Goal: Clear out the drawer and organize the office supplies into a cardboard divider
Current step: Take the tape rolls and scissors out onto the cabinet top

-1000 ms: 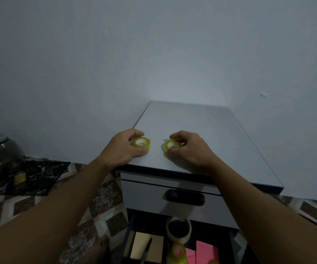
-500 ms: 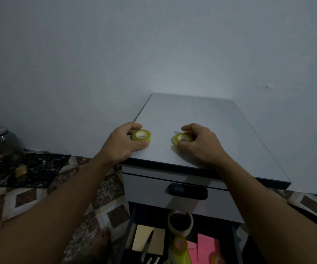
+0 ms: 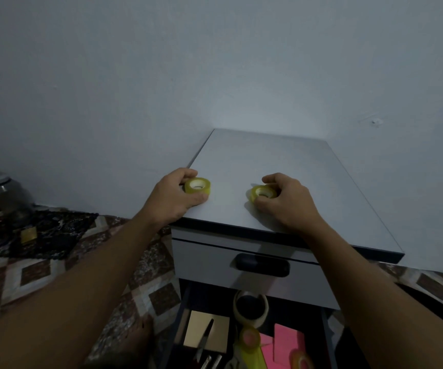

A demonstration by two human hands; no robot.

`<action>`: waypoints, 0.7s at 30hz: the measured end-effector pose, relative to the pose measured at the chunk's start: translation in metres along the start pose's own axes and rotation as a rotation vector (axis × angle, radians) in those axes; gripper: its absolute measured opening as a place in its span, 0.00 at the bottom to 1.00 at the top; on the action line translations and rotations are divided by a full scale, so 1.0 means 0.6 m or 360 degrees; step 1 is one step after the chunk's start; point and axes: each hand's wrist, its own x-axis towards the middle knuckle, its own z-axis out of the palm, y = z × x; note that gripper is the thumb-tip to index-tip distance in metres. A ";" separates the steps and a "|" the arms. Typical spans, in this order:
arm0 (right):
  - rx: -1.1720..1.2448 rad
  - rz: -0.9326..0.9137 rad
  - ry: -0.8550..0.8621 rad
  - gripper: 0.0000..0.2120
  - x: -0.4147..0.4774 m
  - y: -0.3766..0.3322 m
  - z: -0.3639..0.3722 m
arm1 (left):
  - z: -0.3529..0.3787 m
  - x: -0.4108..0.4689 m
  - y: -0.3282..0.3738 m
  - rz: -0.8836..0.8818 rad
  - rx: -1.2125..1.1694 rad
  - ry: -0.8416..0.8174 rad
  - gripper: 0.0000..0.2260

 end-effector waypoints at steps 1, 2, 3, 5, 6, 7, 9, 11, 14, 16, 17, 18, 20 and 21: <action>-0.0003 -0.0005 -0.0003 0.26 0.000 0.000 0.000 | 0.000 -0.001 0.001 -0.0007 0.0003 0.0004 0.27; -0.0006 -0.0006 -0.0007 0.26 0.000 0.000 0.000 | 0.001 -0.001 0.001 -0.0014 0.0007 0.0006 0.28; -0.0006 -0.0004 -0.0010 0.26 -0.001 0.000 0.000 | 0.001 -0.002 0.002 -0.0018 0.0006 0.0004 0.28; 0.0025 0.0021 -0.0013 0.27 -0.003 -0.001 -0.002 | 0.000 -0.004 0.006 -0.0034 -0.0014 -0.0024 0.31; 0.0061 0.0043 -0.0005 0.28 -0.004 -0.001 -0.002 | -0.002 -0.006 0.009 -0.0043 -0.0034 -0.0039 0.33; 0.0109 0.0066 0.0013 0.28 -0.008 -0.001 -0.004 | -0.003 -0.011 0.012 -0.0047 -0.0052 -0.0039 0.34; 0.0219 0.0089 0.0075 0.27 -0.018 0.000 -0.008 | -0.006 -0.027 0.019 -0.0010 -0.0051 0.0050 0.34; 0.0306 0.0078 0.0148 0.25 -0.035 0.003 -0.015 | -0.008 -0.052 0.027 0.0095 -0.0008 0.0240 0.30; 0.0431 0.0028 0.0292 0.19 -0.073 0.008 -0.030 | -0.008 -0.093 0.033 0.0223 0.0004 0.0498 0.22; 0.0501 -0.0047 0.0442 0.14 -0.107 0.012 -0.037 | -0.003 -0.125 0.034 0.0234 -0.0040 0.0639 0.16; 0.0539 -0.0083 0.0519 0.12 -0.127 0.015 -0.039 | 0.000 -0.143 0.035 0.0247 -0.0071 0.0696 0.14; 0.0569 -0.0113 0.0580 0.11 -0.146 0.018 -0.040 | 0.004 -0.162 0.036 0.0282 -0.0101 0.0733 0.12; 0.0600 -0.0146 0.0626 0.10 -0.187 0.029 -0.038 | 0.018 -0.200 0.035 0.0340 -0.0180 0.0699 0.09; 0.0606 -0.0153 0.0614 0.09 -0.206 0.037 -0.035 | 0.027 -0.218 0.032 0.0304 -0.0235 0.0623 0.09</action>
